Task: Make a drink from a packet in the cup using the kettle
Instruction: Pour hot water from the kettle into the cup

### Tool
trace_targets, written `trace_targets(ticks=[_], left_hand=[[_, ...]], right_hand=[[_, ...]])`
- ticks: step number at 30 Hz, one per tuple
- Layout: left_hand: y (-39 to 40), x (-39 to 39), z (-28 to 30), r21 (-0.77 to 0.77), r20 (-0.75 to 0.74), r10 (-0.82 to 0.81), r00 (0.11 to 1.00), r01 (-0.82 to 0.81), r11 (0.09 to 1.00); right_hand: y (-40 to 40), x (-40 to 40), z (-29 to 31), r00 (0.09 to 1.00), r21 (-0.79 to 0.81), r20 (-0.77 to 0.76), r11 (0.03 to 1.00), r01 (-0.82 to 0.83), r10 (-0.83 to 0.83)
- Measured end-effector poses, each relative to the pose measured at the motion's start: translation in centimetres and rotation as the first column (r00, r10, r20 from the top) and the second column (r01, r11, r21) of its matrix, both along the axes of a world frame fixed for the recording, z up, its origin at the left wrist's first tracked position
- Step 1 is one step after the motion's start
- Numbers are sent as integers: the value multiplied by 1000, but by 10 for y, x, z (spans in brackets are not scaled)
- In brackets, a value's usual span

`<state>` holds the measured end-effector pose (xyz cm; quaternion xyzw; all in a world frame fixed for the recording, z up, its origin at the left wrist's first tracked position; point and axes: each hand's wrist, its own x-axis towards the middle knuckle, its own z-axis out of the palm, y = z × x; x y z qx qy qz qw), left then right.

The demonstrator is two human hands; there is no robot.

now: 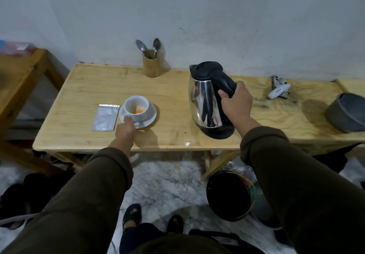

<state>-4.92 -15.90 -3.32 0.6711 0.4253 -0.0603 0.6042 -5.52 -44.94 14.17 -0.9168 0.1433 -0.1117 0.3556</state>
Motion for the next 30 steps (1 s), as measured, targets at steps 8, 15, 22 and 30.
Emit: trace_targets(ticks=[8, 15, 22, 30], left_hand=[[20, -1, 17, -318, 26, 132, 991, -117, 941], [27, 1, 30, -460, 22, -44, 999, 50, 886], [40, 6, 24, -504, -1, -157, 988, 135, 853], [42, 9, 22, -511, -5, -176, 984, 149, 847]], right_hand=[[48, 18, 33, 947, -282, -136, 905, -318, 290], [97, 25, 49, 842, -349, -364, 779, -520, 399], [135, 32, 63, 798, -422, -488, 704, -571, 354], [169, 36, 72, 781, -532, -562, 604, -593, 273]])
